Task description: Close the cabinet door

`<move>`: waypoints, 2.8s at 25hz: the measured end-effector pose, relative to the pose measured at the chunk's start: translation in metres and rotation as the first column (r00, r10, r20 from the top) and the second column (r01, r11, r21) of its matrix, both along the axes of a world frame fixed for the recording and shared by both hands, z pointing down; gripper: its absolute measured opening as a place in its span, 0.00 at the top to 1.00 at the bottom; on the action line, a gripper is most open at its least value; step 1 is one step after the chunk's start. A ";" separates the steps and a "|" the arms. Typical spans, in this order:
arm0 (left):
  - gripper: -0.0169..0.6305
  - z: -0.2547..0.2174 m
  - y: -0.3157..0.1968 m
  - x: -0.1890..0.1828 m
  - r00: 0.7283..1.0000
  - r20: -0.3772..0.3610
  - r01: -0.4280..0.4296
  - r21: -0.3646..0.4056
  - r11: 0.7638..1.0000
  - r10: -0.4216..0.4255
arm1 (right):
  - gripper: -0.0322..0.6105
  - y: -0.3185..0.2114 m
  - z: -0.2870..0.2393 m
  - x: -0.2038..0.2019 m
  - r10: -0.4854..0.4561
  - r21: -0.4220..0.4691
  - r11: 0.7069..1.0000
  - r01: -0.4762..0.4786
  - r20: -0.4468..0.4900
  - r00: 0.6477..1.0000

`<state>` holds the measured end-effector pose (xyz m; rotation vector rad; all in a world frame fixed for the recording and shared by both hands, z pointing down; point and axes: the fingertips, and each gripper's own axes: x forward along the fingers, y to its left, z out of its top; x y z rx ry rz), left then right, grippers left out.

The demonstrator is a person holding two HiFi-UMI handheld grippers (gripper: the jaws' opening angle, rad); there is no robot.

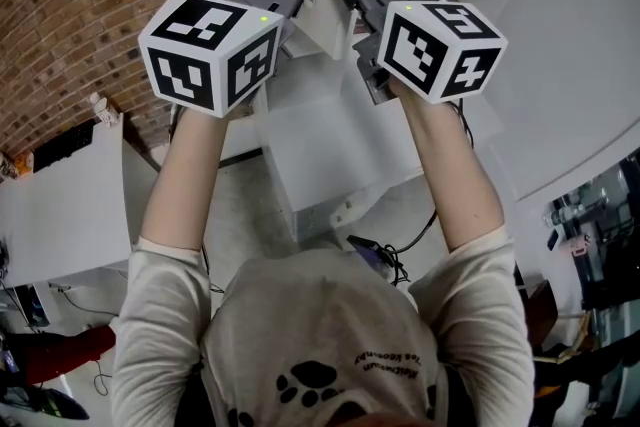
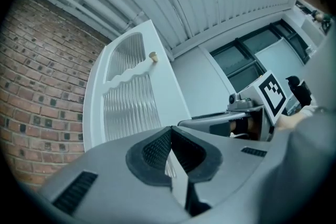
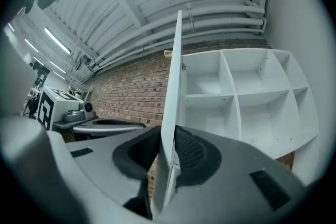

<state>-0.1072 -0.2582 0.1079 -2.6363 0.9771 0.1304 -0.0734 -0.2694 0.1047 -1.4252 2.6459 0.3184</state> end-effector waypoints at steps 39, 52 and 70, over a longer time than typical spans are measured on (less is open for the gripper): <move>0.96 0.024 -0.133 0.107 0.988 -0.014 0.150 -0.033 0.988 -0.151 | 0.80 -0.140 0.007 0.121 -0.416 -0.037 0.908 0.418 0.040 0.908; 0.96 0.027 -0.179 0.126 0.949 -0.037 0.311 -0.073 0.948 -0.314 | 0.80 -0.184 0.000 0.134 -0.580 -0.050 0.812 0.581 0.033 0.814; 0.96 0.028 -0.218 0.128 0.913 -0.022 0.403 -0.103 0.909 -0.407 | 0.80 -0.231 -0.006 0.132 -0.678 -0.063 0.730 0.680 0.049 0.733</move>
